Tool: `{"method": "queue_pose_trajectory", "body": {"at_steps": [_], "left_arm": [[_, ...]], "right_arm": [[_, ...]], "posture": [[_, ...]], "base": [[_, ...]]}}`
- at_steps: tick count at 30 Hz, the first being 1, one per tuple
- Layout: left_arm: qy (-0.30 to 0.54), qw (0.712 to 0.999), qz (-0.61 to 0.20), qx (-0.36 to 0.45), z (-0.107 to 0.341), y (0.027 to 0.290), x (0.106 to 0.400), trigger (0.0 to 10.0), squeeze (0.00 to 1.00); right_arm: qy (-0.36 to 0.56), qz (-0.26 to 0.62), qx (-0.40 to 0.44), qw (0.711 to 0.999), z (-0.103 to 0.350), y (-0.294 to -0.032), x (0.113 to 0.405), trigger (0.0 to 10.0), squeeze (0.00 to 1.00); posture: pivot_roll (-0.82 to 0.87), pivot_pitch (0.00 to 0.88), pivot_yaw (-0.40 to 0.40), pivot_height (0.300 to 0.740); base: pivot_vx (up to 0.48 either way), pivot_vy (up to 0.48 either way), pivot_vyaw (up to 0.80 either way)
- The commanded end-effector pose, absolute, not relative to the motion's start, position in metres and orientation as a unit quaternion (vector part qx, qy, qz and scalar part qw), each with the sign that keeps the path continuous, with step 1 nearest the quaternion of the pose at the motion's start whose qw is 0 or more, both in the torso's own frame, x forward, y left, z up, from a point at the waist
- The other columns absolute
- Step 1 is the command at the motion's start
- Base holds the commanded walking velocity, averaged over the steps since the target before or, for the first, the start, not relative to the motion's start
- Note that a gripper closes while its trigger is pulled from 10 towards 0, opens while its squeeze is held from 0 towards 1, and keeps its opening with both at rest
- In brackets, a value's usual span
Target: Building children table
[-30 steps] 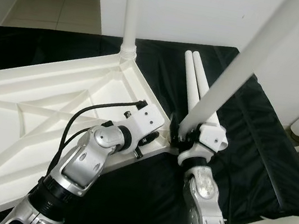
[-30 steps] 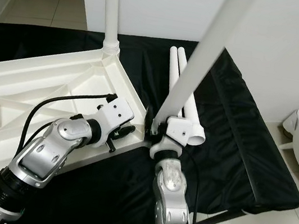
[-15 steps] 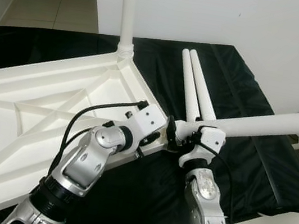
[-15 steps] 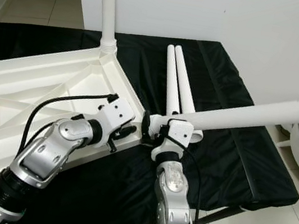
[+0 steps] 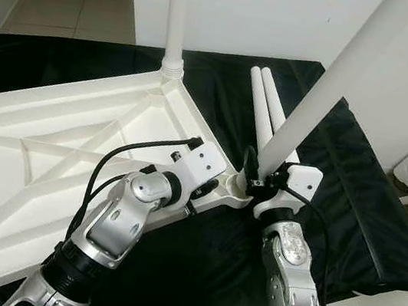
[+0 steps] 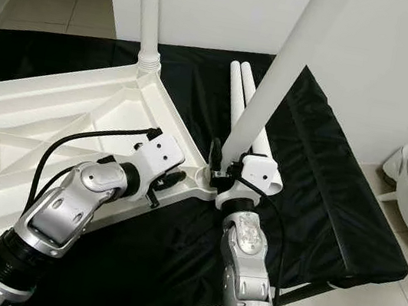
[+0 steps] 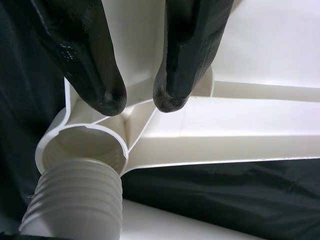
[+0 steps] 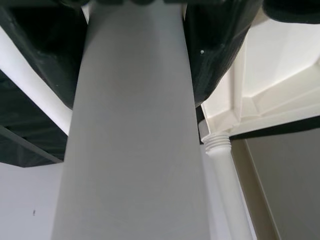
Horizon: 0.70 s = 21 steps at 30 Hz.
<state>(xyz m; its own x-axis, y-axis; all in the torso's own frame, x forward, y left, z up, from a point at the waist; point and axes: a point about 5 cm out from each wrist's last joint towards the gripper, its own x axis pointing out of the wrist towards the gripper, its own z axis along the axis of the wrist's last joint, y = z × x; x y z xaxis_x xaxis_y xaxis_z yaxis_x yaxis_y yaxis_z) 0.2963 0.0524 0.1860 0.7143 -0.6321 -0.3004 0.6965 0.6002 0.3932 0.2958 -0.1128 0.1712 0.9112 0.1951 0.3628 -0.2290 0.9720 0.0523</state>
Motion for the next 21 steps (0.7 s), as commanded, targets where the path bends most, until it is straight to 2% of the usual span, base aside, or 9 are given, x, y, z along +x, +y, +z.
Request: {"method": "queue_pose_trajectory", "body": {"at_steps": [1,3,4,8,9,10,11,18,21], "left_arm": [[0.056,0.903,-0.345,0.25,0.189,0.055,0.301,10.0,0.0],[0.05,0.904,-0.342,0.251,0.191,0.055,0.302,10.0,0.0],[0.044,0.907,-0.338,0.249,0.194,0.056,0.303,10.0,0.0],[0.028,0.914,-0.333,0.231,0.201,0.057,0.306,10.0,0.0],[0.022,0.919,-0.328,0.216,0.206,0.059,0.308,10.0,0.72],[0.022,0.919,-0.328,0.216,0.206,0.059,0.308,10.0,0.72],[0.019,0.923,-0.324,0.207,0.208,0.06,0.309,10.0,1.0],[-0.015,0.929,-0.342,0.142,0.229,0.063,0.309,10.0,1.0],[-0.033,0.922,-0.373,0.102,0.241,0.063,0.305,10.0,1.0]], "right_arm": [[-0.185,0.112,0.056,0.975,0.174,-0.112,0.297,0.0,0.0],[-0.185,0.114,0.058,0.974,0.174,-0.113,0.298,0.0,0.0],[-0.177,0.122,0.064,0.974,0.174,-0.112,0.3,10.0,0.0],[-0.171,0.136,0.071,0.973,0.176,-0.111,0.303,10.0,0.0],[-0.169,0.145,0.072,0.972,0.178,-0.11,0.304,10.0,0.0],[-0.169,0.145,0.072,0.972,0.178,-0.11,0.304,10.0,0.0],[-0.169,0.15,0.071,0.972,0.179,-0.109,0.305,10.0,0.0],[-0.162,0.187,0.069,0.966,0.185,-0.111,0.311,10.0,0.0],[-0.165,0.204,0.064,0.963,0.192,-0.118,0.317,10.0,0.0]], "posture": [[0.02,0.119,-0.025,0.74],[0.02,0.117,-0.022,0.74],[0.02,0.118,-0.022,0.74],[0.02,0.115,-0.022,0.74],[0.02,0.112,-0.022,0.74],[0.02,0.112,-0.022,0.74],[0.02,0.112,-0.022,0.74],[0.02,0.101,-0.027,0.74],[0.01,0.093,-0.03,0.74]], "base": [[0.0,0.0,0.0],[0.0,0.0,0.0],[0.0,0.0,0.0],[0.0,0.0,0.0],[0.0,0.0,0.0],[0.0,0.0,0.0],[0.0,0.0,0.0],[0.0,0.0,0.0],[0.0,0.0,0.0]]}}
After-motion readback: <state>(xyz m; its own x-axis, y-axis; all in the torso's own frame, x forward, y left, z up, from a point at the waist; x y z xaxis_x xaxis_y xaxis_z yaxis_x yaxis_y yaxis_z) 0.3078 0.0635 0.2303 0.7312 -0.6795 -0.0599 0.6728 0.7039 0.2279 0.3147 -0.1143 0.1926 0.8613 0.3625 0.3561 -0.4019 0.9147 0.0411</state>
